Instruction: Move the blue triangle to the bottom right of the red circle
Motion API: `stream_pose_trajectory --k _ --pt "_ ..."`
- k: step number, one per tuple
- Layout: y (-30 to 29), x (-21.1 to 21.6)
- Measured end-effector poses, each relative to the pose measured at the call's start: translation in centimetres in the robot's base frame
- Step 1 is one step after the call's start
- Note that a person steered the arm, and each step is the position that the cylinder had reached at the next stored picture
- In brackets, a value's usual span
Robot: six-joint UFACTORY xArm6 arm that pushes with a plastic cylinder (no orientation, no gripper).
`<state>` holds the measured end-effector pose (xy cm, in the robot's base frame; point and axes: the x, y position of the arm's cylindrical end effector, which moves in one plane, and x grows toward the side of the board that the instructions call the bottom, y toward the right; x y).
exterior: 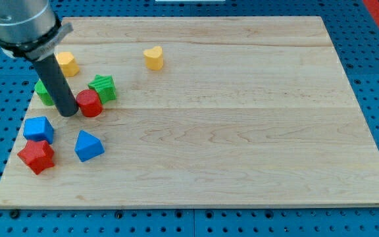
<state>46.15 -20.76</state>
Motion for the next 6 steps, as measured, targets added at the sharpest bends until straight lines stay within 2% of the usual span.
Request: stream_pose_trajectory --k 1,3,5,6 --pt "1.5 2.5" --pt "0.5 7.6" --pt "2.2 7.8" --pt "1.8 4.9"
